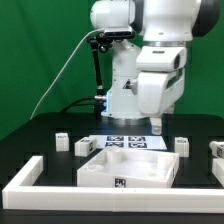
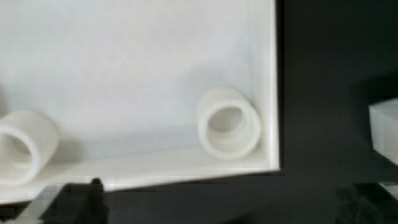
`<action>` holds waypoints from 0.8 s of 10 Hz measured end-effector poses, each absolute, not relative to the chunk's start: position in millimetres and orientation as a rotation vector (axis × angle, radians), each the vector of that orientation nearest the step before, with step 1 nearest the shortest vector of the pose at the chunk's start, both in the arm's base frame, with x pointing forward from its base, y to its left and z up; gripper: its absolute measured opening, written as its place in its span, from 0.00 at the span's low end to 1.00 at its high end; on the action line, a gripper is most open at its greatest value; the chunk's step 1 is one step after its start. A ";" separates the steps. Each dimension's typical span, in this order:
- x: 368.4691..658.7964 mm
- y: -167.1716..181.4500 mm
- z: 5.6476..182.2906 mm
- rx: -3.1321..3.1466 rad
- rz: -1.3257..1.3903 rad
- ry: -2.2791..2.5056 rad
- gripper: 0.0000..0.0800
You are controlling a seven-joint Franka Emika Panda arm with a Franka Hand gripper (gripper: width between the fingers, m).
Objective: Assemble one leg
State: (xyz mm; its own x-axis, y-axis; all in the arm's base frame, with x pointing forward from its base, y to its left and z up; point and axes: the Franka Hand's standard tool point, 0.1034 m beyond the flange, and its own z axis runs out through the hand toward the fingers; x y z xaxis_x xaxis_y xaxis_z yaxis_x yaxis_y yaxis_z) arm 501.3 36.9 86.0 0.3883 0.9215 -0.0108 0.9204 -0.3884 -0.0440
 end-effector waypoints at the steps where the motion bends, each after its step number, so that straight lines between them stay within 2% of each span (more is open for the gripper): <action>1: 500.5 35.4 83.4 -2.594 0.054 -1.714 0.81; 5: 499.8 35.1 82.0 -2.591 0.054 -1.717 0.81; 6: 494.5 32.2 75.4 -2.579 0.046 -1.736 0.81; 8: 476.7 22.9 48.1 -2.552 0.006 -1.774 0.81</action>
Offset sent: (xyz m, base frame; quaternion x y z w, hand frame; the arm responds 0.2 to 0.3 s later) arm 0.0000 0.0000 0.0000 0.0000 0.0000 0.0000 1.0000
